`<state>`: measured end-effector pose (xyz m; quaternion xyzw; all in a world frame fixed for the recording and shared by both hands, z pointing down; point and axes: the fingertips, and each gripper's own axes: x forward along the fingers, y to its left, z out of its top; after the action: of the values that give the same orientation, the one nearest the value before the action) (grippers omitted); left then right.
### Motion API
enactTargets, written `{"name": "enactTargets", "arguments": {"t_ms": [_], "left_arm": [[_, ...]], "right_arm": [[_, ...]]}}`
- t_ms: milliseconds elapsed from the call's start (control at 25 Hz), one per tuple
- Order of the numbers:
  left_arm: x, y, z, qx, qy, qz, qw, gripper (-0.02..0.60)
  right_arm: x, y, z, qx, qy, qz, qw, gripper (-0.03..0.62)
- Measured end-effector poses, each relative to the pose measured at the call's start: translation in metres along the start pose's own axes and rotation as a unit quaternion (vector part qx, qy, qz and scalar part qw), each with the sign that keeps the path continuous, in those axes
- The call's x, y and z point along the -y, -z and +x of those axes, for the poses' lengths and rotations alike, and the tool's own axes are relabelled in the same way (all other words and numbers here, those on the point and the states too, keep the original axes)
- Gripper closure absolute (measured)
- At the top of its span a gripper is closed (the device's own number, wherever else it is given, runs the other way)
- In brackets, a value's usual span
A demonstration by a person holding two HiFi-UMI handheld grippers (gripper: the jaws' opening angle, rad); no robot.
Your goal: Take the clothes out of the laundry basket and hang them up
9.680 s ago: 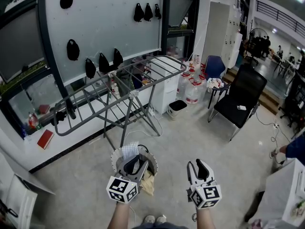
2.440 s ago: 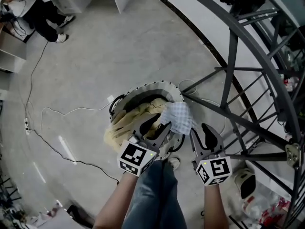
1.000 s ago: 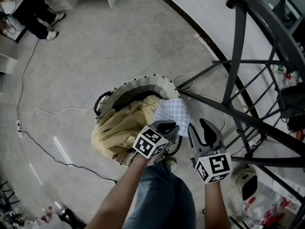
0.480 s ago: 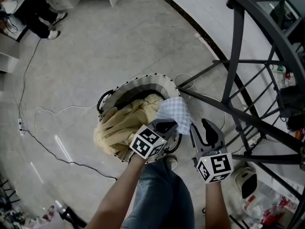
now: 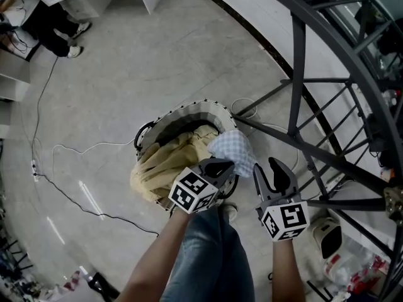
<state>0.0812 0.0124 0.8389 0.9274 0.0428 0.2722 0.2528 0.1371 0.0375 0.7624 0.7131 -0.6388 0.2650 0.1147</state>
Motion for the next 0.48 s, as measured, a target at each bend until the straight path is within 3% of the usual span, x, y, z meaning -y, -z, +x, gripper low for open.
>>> {"name": "enactTargets", "arguments": {"t_ms": [480], "left_arm": [[0.037, -0.061, -0.048, 0.028, 0.001, 0.015, 0.9995, 0.563]], "right_arm": [[0.0, -0.027, -0.031, 0.001, 0.007, 0.018, 1.0, 0.43]]}}
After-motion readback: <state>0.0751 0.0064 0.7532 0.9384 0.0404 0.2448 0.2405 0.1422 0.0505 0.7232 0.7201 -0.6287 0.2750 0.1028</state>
